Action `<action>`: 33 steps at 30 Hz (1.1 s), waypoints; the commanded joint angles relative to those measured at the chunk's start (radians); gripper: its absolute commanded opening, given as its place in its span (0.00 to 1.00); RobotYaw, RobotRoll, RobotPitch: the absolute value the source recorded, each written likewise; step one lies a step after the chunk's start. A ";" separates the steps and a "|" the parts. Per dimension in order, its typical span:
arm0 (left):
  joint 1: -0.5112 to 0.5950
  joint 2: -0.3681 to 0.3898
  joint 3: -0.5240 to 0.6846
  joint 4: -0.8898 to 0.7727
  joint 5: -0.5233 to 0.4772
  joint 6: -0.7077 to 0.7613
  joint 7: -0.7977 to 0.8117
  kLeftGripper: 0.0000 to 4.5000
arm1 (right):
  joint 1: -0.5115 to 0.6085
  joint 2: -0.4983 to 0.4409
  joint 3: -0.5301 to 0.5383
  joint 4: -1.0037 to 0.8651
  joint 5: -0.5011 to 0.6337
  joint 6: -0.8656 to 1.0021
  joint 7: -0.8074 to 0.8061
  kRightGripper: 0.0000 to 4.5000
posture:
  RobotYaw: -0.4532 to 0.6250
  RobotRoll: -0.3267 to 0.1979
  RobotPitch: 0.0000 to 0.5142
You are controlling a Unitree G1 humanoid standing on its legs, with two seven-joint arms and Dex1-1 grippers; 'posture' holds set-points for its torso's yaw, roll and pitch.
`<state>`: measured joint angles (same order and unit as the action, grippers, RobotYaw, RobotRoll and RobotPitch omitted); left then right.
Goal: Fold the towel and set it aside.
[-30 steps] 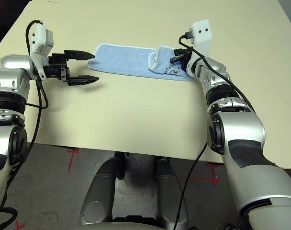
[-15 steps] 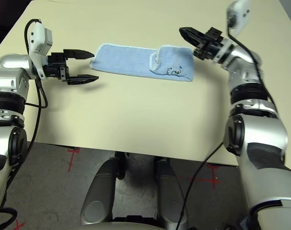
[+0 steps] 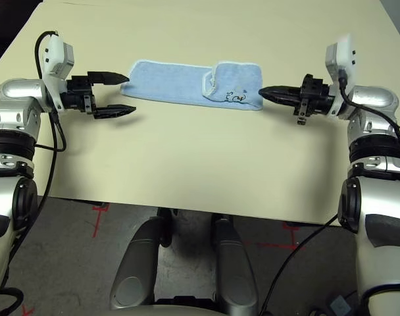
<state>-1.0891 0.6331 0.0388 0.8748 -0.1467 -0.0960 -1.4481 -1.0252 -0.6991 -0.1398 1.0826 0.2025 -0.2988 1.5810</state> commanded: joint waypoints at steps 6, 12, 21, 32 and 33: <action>-0.024 -0.016 0.066 -0.099 -0.108 0.233 0.097 1.00 | 0.027 -0.041 0.008 0.035 -0.019 -0.064 0.032 0.11 | 0.50 0.62 0.57; -0.013 0.035 0.018 -0.214 -0.104 0.452 0.094 1.00 | 0.034 -0.033 -0.002 0.030 -0.003 -0.028 0.031 0.56 | 0.52 0.62 0.57; -0.138 0.080 0.031 -0.114 -0.159 1.137 0.229 1.00 | 0.044 -0.029 0.004 -0.014 0.025 0.004 0.033 0.99 | 0.51 0.62 0.57; -0.146 0.024 0.170 -0.078 -0.234 1.492 0.495 1.00 | 0.064 -0.038 0.001 -0.041 0.030 0.014 0.033 0.99 | 0.50 0.62 0.57; -0.148 0.016 0.189 -0.066 -0.237 1.499 0.525 1.00 | 0.064 -0.038 0.001 -0.042 0.030 0.013 0.033 0.99 | 0.50 0.62 0.57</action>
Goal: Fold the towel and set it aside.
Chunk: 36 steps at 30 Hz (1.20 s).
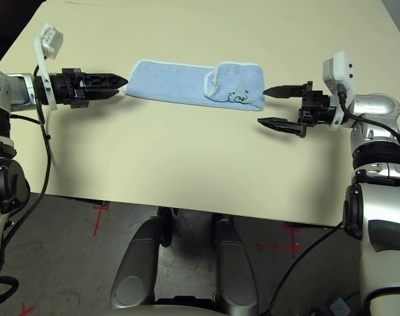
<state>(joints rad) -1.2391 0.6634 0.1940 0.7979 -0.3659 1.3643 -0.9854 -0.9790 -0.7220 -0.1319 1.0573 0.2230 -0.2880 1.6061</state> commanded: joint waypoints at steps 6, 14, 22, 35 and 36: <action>-0.012 -0.078 0.164 0.076 -0.037 0.019 0.229 1.00 | 0.019 -0.018 -0.009 -0.022 0.008 -0.001 0.004 0.99 | 0.50 0.62 0.58; -0.037 -0.138 0.241 0.154 -0.056 -0.112 0.368 1.00 | 0.025 -0.017 -0.006 -0.044 0.009 0.009 0.001 0.99 | 0.49 0.62 0.59; -0.063 -0.163 0.268 0.212 -0.077 -0.230 0.448 1.00 | 0.035 -0.014 -0.003 -0.061 0.006 0.016 -0.008 0.99 | 0.49 0.62 0.59; -0.070 -0.169 0.243 0.232 -0.081 -0.248 0.453 0.02 | 0.028 -0.010 0.004 -0.067 -0.001 0.015 -0.023 1.00 | 0.49 0.62 0.58; -0.070 -0.168 0.240 0.231 -0.078 -0.252 0.456 0.01 | 0.028 -0.009 0.004 -0.067 -0.001 0.016 -0.024 1.00 | 0.49 0.62 0.58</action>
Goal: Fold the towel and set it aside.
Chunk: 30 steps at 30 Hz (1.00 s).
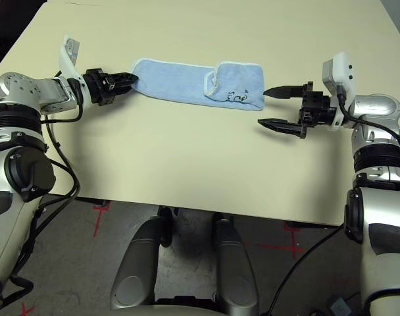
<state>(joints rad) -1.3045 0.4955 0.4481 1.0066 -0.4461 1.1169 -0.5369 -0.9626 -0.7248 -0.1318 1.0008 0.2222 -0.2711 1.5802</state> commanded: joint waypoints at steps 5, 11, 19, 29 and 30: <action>0.014 0.046 -0.062 0.003 0.024 0.014 -0.029 0.01 | 0.008 -0.005 0.004 -0.009 -0.001 0.000 -0.002 1.00 | 0.49 0.62 0.58; 0.083 0.160 -0.194 -0.027 0.081 -0.008 -0.135 0.01 | 0.000 0.003 -0.001 0.001 0.005 0.011 -0.010 1.00 | 0.51 0.62 0.57; 0.055 0.273 -0.272 -0.009 0.131 -0.061 -0.230 0.01 | -0.010 0.008 -0.001 0.016 0.000 0.012 -0.022 1.00 | 0.54 0.62 0.56; -0.029 0.271 -0.348 0.037 0.201 -0.151 -0.326 0.01 | -0.022 0.014 0.001 0.032 -0.004 0.004 -0.027 1.00 | 0.54 0.62 0.54; -0.042 0.265 -0.371 0.026 0.211 -0.166 -0.359 0.01 | -0.022 0.013 0.001 0.032 -0.004 0.003 -0.027 1.00 | 0.54 0.62 0.54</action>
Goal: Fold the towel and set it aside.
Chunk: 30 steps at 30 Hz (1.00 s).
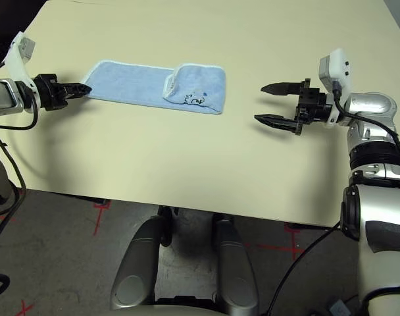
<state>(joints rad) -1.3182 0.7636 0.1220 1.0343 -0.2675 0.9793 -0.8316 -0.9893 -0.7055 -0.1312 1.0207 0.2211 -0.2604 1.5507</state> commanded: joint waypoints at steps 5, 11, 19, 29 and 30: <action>-0.097 -0.078 -0.100 -0.141 -0.010 0.021 -0.200 0.01 | 0.016 -0.019 -0.008 0.013 0.001 -0.007 -0.005 1.00 | 0.54 0.62 0.52; -0.104 -0.159 -0.117 -0.325 -0.070 0.118 -0.241 0.01 | 0.034 -0.036 -0.016 0.013 0.004 -0.010 -0.017 1.00 | 0.53 0.62 0.52; -0.131 -0.236 -0.126 -0.400 -0.114 0.152 -0.249 0.01 | 0.039 -0.039 -0.018 0.004 0.011 -0.008 -0.025 1.00 | 0.52 0.62 0.51; -0.187 -0.407 -0.119 -0.242 -0.073 0.000 -0.166 0.01 | 0.048 -0.034 -0.020 -0.012 0.019 -0.006 -0.044 1.00 | 0.52 0.62 0.52; -0.185 -0.414 -0.135 -0.224 -0.059 -0.020 -0.169 0.01 | 0.050 -0.033 -0.020 -0.016 0.021 -0.004 -0.045 1.00 | 0.51 0.62 0.53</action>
<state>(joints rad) -1.4916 0.3630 0.0165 0.7834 -0.3510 0.9915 -0.9966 -0.9610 -0.7305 -0.1351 1.0193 0.2298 -0.2625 1.5044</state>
